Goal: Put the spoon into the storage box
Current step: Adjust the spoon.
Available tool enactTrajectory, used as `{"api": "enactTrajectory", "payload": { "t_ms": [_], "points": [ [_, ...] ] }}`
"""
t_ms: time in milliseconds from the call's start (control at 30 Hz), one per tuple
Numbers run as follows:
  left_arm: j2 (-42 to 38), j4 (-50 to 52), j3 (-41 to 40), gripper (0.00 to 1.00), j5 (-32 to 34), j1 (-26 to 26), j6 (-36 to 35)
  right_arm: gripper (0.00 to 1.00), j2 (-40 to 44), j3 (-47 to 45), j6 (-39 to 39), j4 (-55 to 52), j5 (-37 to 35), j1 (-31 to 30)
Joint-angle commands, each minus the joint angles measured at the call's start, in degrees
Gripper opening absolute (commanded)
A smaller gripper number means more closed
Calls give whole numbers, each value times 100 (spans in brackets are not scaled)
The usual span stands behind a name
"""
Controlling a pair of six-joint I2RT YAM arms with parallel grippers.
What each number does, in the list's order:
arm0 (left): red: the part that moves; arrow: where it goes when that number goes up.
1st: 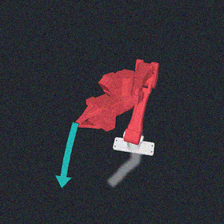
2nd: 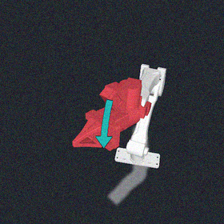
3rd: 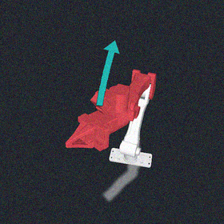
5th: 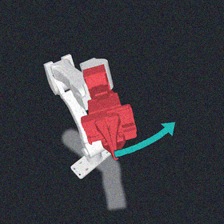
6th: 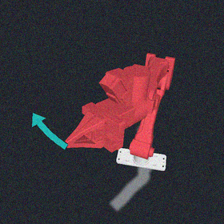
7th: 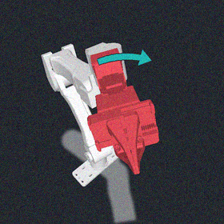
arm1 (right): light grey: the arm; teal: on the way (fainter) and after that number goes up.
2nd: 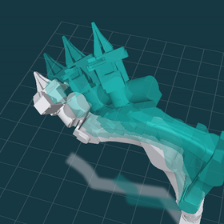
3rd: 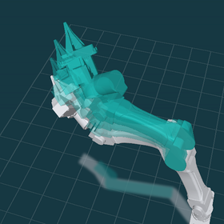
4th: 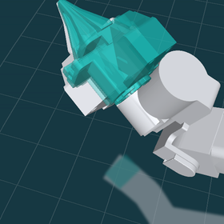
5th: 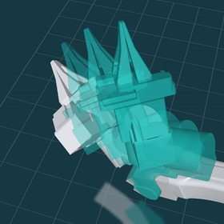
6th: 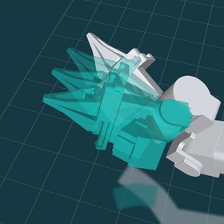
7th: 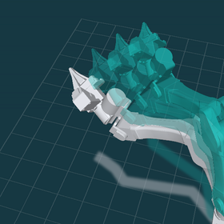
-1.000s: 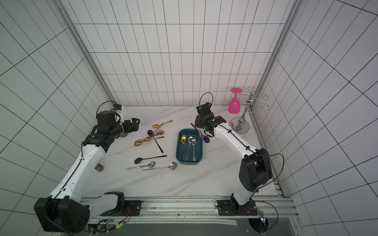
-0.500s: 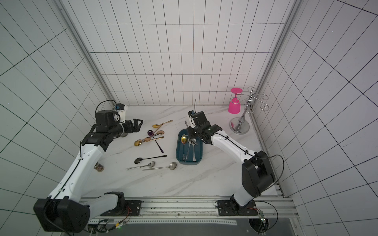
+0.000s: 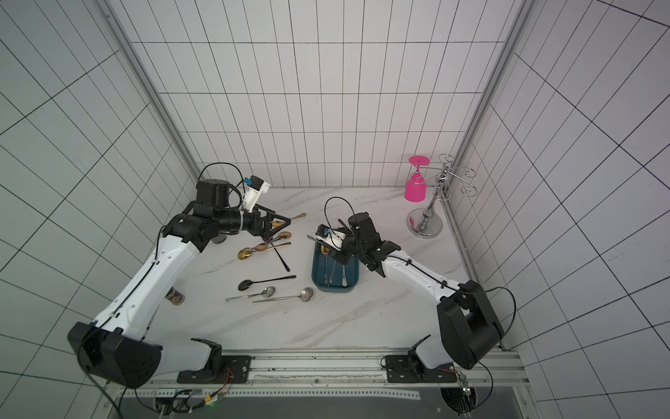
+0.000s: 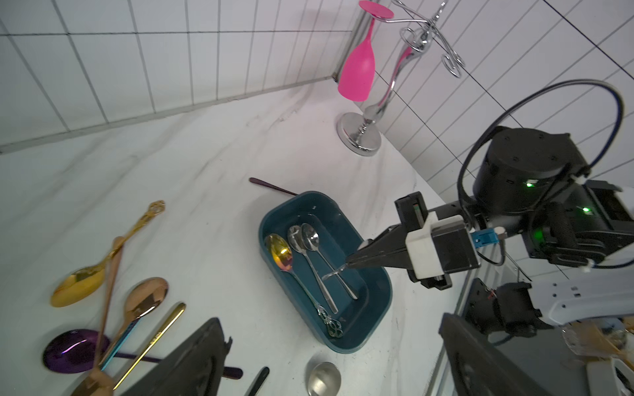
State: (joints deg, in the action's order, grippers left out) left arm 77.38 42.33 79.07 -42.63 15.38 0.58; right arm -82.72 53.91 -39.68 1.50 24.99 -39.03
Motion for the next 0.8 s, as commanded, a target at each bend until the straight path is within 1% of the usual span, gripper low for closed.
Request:
{"api": "enactTrajectory", "payload": {
  "t_ms": [0,67,133,200,233,333,400,567,633,667,767],
  "points": [
    [217,321,37,98,-746,138,-32,0,429,-622,-2137,963,-246,-93],
    [331,241,-73,97,-984,158,165,0,469,-834,-3019,1269,-744,-237],
    [400,50,-211,95,-1094,183,384,0,423,-983,-3854,1522,-1410,-409],
    [442,-55,-315,94,-1108,315,408,0,353,-1179,-4442,1950,-1771,-506],
    [469,-29,-334,93,-1067,423,318,0,315,-1252,-4607,2178,-1870,-550],
    [594,39,-417,92,-975,720,119,0,241,-1340,-4946,2405,-2008,-695],
    [702,39,-503,89,-949,799,92,0,212,-1447,-5142,2676,-2095,-801],
    [924,83,-588,83,-878,785,-76,0,365,-1645,-5546,3006,-2298,-1029],
    [1000,64,-560,83,-897,740,-97,0,490,-1703,-5699,2973,-2364,-1144],
    [1035,60,-552,83,-955,724,-114,0,538,-1716,-5751,2951,-2397,-1191],
    [1216,64,-529,77,-1217,721,-188,0,681,-1752,-5859,2890,-2480,-1315]
  ]
}}
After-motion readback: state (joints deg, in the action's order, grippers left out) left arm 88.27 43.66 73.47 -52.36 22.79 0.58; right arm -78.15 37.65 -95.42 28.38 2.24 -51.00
